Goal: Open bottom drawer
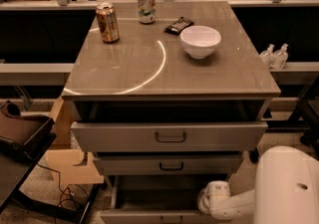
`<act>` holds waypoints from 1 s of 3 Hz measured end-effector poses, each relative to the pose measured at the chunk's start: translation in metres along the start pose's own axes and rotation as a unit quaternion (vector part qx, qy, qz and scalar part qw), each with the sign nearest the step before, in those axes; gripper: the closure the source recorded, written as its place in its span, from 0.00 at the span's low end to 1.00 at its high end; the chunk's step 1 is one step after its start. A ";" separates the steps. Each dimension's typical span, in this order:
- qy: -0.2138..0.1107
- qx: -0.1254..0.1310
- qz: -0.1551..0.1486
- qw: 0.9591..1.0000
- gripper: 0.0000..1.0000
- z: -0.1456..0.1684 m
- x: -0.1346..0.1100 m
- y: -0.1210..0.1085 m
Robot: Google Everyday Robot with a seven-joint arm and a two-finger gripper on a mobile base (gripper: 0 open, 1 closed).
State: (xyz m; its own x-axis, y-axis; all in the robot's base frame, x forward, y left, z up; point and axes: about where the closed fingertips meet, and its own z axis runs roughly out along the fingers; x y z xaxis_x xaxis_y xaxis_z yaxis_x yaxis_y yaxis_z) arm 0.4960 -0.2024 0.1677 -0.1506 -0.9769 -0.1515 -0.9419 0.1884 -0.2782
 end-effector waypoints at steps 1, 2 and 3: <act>0.000 0.000 0.000 1.000 1.00 0.000 0.000 0.000; 0.017 -0.026 0.002 1.000 1.00 -0.007 0.005 0.030; 0.033 -0.051 0.003 0.998 1.00 -0.016 0.011 0.058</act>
Offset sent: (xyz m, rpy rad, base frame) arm -0.0877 -0.0013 -0.0031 -0.0650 0.1603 -0.0141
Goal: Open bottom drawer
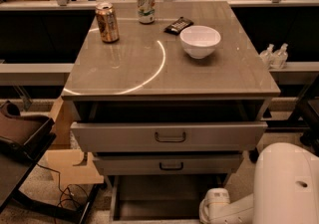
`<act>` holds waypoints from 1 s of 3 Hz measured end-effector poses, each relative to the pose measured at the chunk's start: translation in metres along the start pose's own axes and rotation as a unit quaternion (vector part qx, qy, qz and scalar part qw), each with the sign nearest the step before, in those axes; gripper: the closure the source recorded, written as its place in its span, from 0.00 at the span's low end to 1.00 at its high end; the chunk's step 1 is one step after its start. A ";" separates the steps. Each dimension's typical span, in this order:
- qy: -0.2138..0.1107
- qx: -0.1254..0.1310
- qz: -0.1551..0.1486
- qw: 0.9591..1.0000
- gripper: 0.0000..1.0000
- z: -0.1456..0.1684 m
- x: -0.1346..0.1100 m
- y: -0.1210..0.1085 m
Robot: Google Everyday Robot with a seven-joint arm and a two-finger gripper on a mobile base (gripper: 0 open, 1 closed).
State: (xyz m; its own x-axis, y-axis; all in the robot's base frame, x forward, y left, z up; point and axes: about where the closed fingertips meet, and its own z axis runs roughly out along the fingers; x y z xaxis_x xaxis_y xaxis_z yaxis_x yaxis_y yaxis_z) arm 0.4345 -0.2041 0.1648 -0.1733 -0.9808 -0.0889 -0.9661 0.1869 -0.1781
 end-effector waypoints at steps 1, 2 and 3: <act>0.004 -0.022 -0.004 1.000 1.00 -0.003 0.003 0.020; 0.000 -0.045 -0.008 0.999 1.00 -0.006 0.006 0.037; -0.009 -0.063 -0.016 0.998 1.00 -0.006 0.004 0.050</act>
Offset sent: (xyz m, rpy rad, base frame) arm -0.0585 0.0006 -0.0008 0.0354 0.1340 0.0413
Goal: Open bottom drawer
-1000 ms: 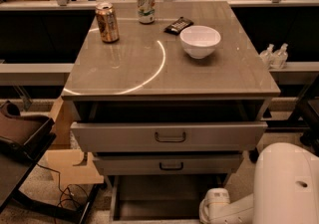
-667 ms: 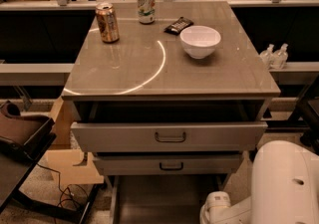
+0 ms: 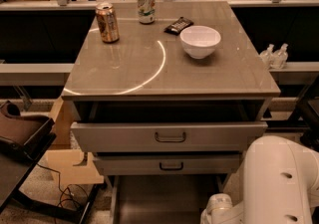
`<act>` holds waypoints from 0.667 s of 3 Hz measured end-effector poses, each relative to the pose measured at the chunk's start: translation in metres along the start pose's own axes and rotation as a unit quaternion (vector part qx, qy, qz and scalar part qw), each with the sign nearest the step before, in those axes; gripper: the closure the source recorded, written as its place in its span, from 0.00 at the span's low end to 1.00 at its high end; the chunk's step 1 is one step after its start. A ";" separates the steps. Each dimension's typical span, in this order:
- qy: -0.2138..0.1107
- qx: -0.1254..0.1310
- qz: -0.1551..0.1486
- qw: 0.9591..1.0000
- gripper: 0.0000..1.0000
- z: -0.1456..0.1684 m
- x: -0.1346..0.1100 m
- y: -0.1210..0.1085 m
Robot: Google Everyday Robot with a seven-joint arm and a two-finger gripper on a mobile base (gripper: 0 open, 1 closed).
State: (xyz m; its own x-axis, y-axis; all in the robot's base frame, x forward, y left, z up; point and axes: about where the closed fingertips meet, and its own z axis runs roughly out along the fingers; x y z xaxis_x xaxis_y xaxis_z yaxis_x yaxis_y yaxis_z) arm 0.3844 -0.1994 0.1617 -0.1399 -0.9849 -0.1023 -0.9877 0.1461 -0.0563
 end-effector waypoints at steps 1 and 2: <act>-0.006 -0.018 -0.013 1.000 1.00 0.001 -0.004 0.008; -0.014 -0.034 -0.021 0.999 1.00 0.001 -0.007 0.019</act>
Offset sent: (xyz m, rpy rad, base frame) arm -0.0284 0.0139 0.0006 0.0571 0.0878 0.0766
